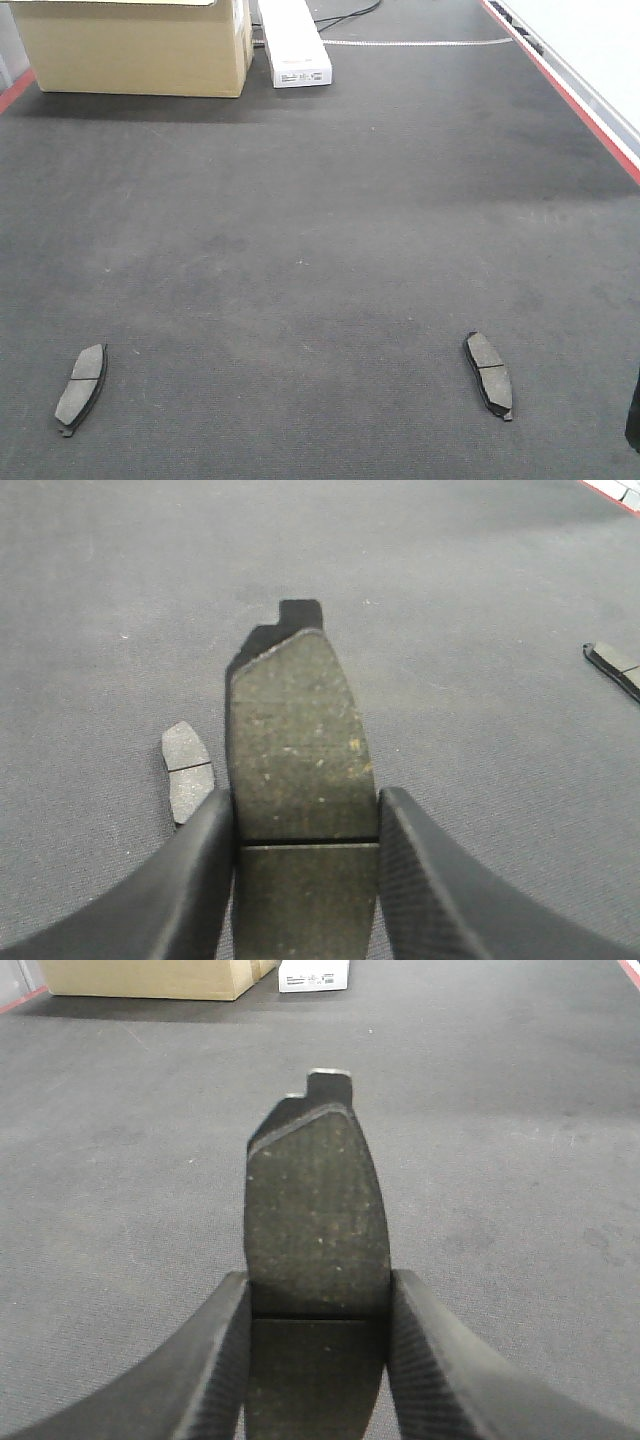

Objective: Move and align brake pads A on conveyor
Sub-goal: 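Turn and approach the black belt conveyor with both pads held, then lower the left gripper's pad onto the belt beside the placed pad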

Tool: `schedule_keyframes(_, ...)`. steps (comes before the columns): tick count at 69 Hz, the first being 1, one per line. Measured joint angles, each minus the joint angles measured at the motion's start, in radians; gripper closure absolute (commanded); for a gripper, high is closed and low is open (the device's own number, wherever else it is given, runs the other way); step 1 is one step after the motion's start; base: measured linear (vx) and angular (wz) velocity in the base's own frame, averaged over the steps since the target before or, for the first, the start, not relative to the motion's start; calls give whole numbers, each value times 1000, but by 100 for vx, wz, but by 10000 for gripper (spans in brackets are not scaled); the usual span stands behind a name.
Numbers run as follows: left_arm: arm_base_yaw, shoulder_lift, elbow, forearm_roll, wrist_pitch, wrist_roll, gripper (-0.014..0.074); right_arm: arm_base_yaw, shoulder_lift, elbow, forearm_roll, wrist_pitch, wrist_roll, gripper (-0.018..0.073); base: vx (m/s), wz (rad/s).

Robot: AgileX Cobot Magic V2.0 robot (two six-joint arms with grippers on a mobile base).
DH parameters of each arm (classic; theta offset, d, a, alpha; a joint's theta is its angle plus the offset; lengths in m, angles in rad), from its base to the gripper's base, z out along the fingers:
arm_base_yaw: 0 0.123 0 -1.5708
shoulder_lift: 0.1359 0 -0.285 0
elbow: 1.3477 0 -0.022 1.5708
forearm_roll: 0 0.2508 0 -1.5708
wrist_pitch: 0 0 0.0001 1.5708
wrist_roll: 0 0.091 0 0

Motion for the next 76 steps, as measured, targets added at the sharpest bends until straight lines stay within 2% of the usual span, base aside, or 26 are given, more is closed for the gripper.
schedule_keyframes(38, 0, 0, 0, 0, -1, 0, 603, 0, 0, 0, 0, 0, 0, 564, 0, 0)
schedule_keyframes(51, 0, 15, 0, 0, -1, -42, 601, 0, 0, 0, 0, 0, 0, 564, 0, 0)
schedule_keyframes(62, 0, 154, -16, -6, -4, -156, 595, 0, 0, 0, 0, 0, 0, 564, 0, 0)
schedule_keyframes(76, 0, 456, -99, -34, -83, -181, 593, 0, 0, 0, 0, 0, 0, 564, 0, 0)
